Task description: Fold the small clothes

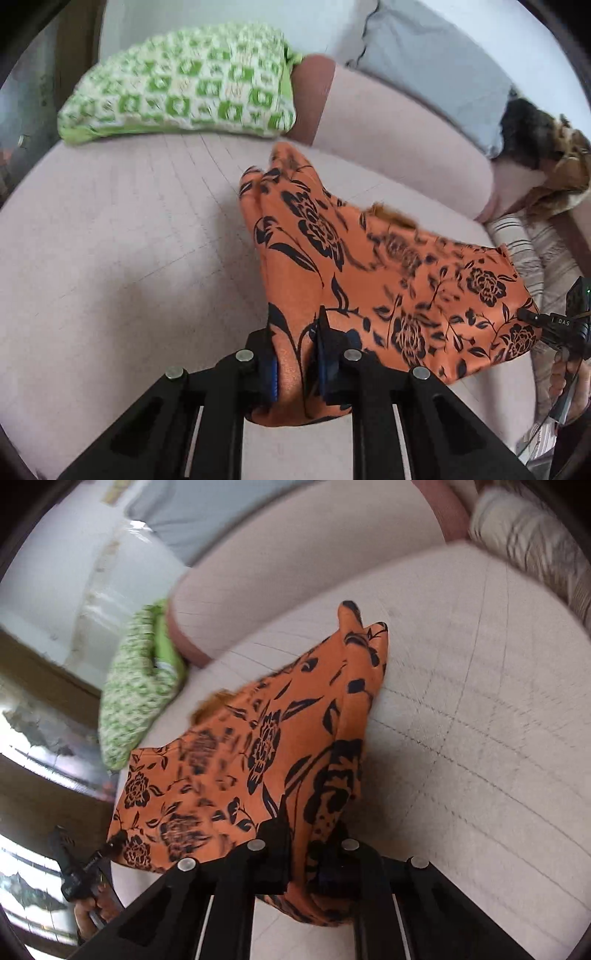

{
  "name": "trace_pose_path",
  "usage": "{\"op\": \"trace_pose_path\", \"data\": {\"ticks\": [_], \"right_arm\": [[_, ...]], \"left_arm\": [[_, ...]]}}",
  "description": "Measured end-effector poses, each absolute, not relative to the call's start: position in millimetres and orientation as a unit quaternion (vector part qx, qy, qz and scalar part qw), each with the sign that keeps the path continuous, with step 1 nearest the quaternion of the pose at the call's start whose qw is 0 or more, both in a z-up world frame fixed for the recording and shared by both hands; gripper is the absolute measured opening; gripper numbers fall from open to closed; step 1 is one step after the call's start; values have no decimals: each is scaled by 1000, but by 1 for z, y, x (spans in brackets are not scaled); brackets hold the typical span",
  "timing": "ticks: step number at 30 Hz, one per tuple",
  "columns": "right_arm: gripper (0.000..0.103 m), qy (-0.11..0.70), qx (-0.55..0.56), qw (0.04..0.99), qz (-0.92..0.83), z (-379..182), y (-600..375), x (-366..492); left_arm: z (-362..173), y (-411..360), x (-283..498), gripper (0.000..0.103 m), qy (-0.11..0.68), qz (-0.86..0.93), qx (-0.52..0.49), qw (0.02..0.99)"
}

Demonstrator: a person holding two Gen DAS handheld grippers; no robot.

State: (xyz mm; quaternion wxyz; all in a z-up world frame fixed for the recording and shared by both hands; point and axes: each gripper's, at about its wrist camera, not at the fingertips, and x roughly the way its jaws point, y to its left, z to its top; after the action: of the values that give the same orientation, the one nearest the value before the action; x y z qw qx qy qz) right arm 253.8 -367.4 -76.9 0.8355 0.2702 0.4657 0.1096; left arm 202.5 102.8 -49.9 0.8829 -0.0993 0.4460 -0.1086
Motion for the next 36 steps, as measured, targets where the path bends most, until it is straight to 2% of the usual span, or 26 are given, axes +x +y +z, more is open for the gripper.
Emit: {"op": "trace_pose_path", "data": {"ticks": [3, 4, 5, 6, 7, 9, 10, 12, 16, 19, 21, 24, 25, 26, 27, 28, 30, 32, 34, 36], "right_arm": [[10, 476, 271, 828, 118, -77, -369, 207], [14, 498, 259, 820, 112, -93, -364, 194], [15, 514, 244, 816, 104, -107, -361, 186], [22, 542, 228, 803, 96, -136, -359, 175], [38, 561, 225, 792, 86, -154, -359, 169], [39, 523, 253, 809, 90, -158, -370, 151], [55, 513, 267, 811, 86, -153, -374, 149], [72, 473, 289, 829, 77, -136, -388, 146], [72, 456, 271, 844, 80, -118, -385, 177], [72, 446, 243, 858, 71, -113, -389, 198], [72, 452, 242, 857, 59, -116, -384, 220], [72, 463, 234, 854, 35, -126, -386, 250], [70, 466, 230, 854, 29, -128, -391, 254], [64, 469, 227, 853, 28, -130, -391, 261], [30, 481, 217, 849, 30, -131, -389, 269], [14, 486, 201, 850, 21, -130, -386, 273], [7, 467, 167, 868, 17, -113, -377, 272], [7, 431, 134, 892, 10, -91, -369, 264], [8, 418, 127, 899, 2, -92, -373, 266], [10, 470, 133, 873, 1, -124, -382, 284]], "left_arm": [[-67, 114, 155, 20, 474, -106, -112, 867], [-84, 117, 144, 24, 493, -102, -112, 857], [-106, 120, 134, 34, 513, -96, -108, 846], [-134, 125, 127, 39, 539, -76, -98, 833], [-140, 130, 122, 41, 525, -80, -105, 841], [-128, 138, 116, 57, 508, -75, -106, 852], [-118, 142, 118, 61, 502, -60, -107, 856], [-97, 147, 130, 61, 471, -69, -103, 873], [-80, 136, 180, 61, 445, -79, -77, 889], [-89, 120, 219, 61, 455, -88, -62, 884], [-101, 111, 241, 58, 465, -79, -53, 880], [-114, 103, 257, 28, 475, -69, -40, 877], [-116, 103, 259, 6, 478, -60, -33, 876], [-115, 105, 256, 3, 479, -57, -27, 876], [-117, 103, 256, 3, 475, -55, -26, 878], [-113, 104, 253, 2, 465, -53, -25, 883], [-96, 106, 238, 2, 422, -46, -15, 905], [-87, 114, 228, 2, 399, -42, -35, 915], [-100, 119, 230, 2, 413, -36, -44, 909], [-135, 117, 247, 4, 468, -22, -38, 883]]}}
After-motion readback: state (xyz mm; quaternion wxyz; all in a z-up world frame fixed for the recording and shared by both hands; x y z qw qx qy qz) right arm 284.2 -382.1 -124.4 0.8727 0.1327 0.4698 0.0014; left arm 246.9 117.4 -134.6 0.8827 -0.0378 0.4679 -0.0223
